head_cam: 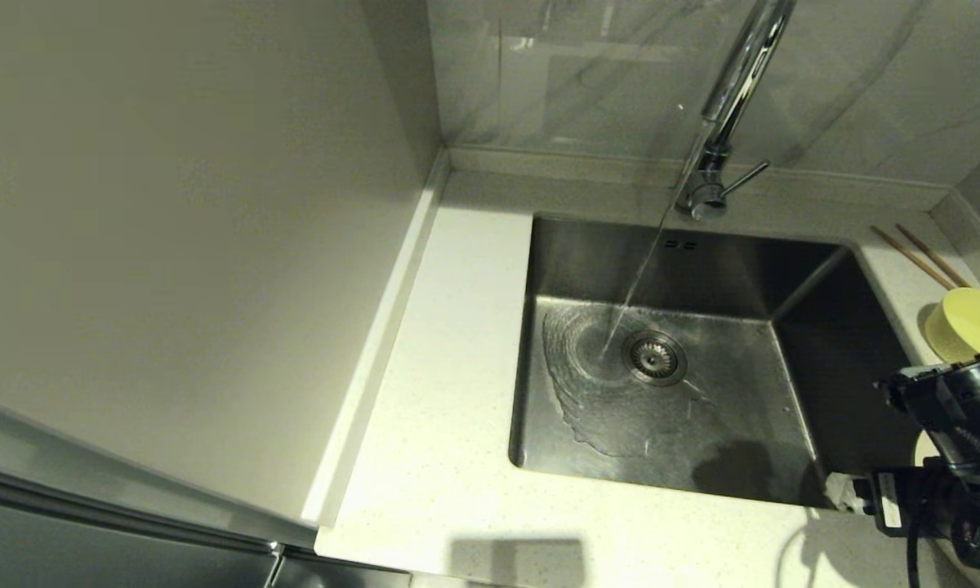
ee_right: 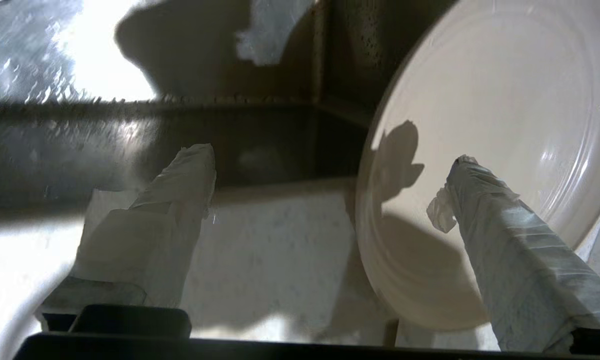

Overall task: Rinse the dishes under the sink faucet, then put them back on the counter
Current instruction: Pick up the plate

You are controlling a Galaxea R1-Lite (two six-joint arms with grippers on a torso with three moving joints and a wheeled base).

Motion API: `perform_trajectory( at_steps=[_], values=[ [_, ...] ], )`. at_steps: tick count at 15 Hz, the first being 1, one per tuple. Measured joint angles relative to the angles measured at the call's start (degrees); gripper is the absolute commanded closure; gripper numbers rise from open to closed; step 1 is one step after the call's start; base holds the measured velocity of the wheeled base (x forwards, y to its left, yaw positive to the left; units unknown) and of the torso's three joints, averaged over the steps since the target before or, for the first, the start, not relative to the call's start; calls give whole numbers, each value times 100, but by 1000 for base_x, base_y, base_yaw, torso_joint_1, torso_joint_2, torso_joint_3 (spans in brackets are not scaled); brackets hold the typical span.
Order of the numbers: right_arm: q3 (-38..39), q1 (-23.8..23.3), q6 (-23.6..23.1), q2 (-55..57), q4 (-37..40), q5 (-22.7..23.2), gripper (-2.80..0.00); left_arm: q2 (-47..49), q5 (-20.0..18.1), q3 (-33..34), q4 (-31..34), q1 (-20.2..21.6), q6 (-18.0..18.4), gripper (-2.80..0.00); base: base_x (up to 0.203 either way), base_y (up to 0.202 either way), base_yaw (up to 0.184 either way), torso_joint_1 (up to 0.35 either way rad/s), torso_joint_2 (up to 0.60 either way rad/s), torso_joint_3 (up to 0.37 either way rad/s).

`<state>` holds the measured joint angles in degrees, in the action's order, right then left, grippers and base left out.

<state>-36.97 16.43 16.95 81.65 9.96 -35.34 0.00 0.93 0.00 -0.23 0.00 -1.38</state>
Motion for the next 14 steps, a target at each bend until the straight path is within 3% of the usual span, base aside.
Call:
perform_trajectory(
  at_steps=[3,12,13,14],
  values=[
    [-19,-32,-1,290,-274,-213,-280,0,1,0,-1,0,0,0,0,0,0,0,0,0],
    [-334,-690,-18,671,-356,-243,-280,0,1,0,-2,0,-1,0,0,0,0,0,0,0],
    [-353,-743,-19,705,-366,-243,0,0,0,0,-2,0,0,0,0,0,0,0,0,0],
    [-368,-791,-19,735,-366,-242,0,0,1,0,-2,0,1,0,0,0,0,0,0,0]
  ],
)
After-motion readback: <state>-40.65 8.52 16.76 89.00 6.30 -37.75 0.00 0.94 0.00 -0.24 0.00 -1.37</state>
